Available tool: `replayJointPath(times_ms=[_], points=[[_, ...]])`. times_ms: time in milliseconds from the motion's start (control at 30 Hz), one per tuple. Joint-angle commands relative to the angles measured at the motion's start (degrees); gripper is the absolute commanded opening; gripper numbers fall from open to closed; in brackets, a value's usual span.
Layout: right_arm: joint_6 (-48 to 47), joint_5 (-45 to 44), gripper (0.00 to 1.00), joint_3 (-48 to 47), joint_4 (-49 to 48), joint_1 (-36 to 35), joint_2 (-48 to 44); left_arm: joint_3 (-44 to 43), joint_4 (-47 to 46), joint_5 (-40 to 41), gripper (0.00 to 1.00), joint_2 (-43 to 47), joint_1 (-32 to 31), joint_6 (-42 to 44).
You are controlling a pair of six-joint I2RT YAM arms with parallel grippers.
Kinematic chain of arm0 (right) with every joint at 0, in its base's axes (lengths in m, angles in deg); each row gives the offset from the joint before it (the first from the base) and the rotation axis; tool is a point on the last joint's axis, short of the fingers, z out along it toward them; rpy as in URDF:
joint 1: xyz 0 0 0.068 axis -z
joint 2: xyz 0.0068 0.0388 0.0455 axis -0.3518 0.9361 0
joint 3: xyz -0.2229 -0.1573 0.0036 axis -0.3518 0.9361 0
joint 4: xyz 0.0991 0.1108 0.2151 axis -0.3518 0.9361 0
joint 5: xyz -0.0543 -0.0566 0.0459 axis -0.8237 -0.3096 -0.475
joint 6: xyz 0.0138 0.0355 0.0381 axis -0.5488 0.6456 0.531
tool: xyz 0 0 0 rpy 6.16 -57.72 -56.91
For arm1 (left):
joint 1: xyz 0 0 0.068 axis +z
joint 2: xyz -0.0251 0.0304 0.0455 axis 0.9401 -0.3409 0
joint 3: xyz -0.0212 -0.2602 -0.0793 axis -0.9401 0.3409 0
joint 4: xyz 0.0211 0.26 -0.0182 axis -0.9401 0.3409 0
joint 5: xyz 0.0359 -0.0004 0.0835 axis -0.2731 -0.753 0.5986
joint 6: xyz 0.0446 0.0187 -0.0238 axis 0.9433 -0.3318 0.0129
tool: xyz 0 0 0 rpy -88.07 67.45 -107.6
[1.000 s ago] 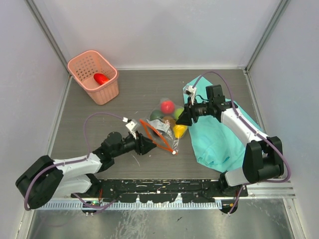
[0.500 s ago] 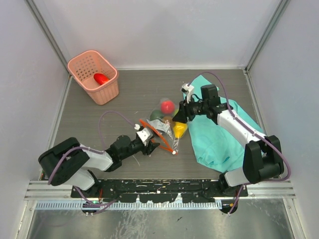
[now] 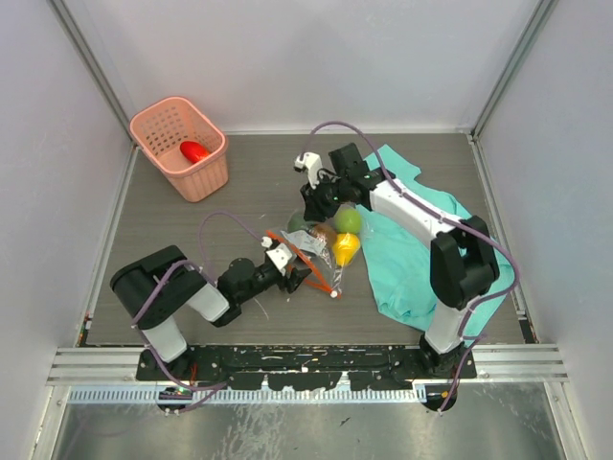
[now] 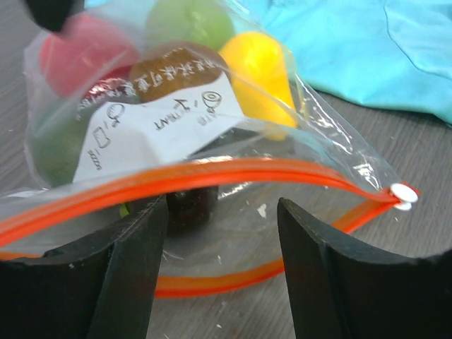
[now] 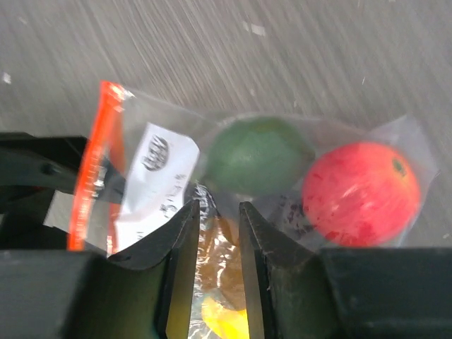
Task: Open the zip-top bag and remove the fake food
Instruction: Pick up the fake fruit from the zipper food storage bag.
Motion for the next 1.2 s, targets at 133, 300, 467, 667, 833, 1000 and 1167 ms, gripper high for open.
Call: replayJointPath(times_ms=[133, 300, 467, 667, 833, 1000, 1167], points=[[-2.0, -8.2, 0.24, -1.4, 5.9, -2.9, 5.5, -2.9, -6.6, 0.5, 0.66, -3.6, 2.9, -3.9], [-3.1, -8.0, 0.18, -1.3, 8.2, -3.7, 8.3, -3.0, -6.5, 1.9, 0.78, -4.6, 3.8, -7.1], [-4.7, -7.8, 0.14, -1.0, 10.3, -3.8, 9.1, -3.6, -2.3, 0.1, 0.80, -3.7, 5.2, -10.4], [-5.1, -5.7, 0.12, -0.6, 11.6, -3.8, 9.4, -6.8, 10.9, 0.5, 0.81, -0.9, 5.1, -10.8], [-5.2, -3.5, 0.11, -0.8, 12.6, -3.7, 9.2, -10.7, 24.0, 2.9, 0.85, 1.9, 5.1, -12.9], [-5.4, -2.1, 0.10, -0.8, 13.2, -3.8, 9.3, -12.2, 28.4, 5.4, 0.83, 3.0, 5.2, -14.2], [-5.6, -1.1, 0.10, -0.9, 13.6, -3.8, 9.6, -14.4, 30.5, 6.4, 0.77, 2.2, 5.1, -14.0]])
